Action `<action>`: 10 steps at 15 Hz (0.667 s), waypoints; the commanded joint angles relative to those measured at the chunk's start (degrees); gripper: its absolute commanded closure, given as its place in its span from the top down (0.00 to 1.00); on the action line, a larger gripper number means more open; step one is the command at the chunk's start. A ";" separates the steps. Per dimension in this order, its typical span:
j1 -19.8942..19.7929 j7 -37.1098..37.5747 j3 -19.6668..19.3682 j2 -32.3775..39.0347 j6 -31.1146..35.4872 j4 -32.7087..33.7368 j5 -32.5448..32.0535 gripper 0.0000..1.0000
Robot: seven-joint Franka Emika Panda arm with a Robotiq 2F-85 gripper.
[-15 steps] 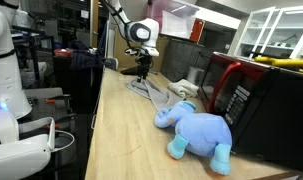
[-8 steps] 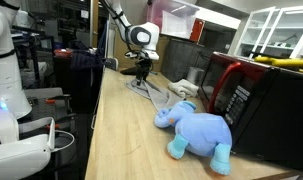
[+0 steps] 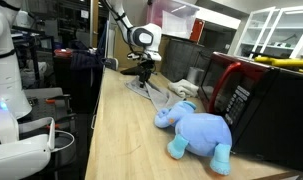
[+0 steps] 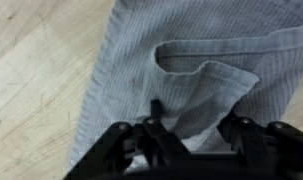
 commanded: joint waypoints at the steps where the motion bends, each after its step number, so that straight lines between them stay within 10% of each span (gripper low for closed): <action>1: 0.15 1.67 0.03 -0.80 -1.54 1.09 0.16 0.27; 4: -0.26 0.70 0.40 -1.91 -2.99 1.51 0.87 0.05; 5: -0.44 0.14 0.58 -2.30 -3.67 1.63 1.06 0.48; 8: -0.71 -0.43 0.90 -3.02 -5.21 2.07 1.15 0.49; 9: -0.76 -0.63 1.01 -3.17 -5.57 2.18 1.09 0.13; 10: -0.72 -0.54 1.06 -3.19 -6.10 2.38 0.94 0.12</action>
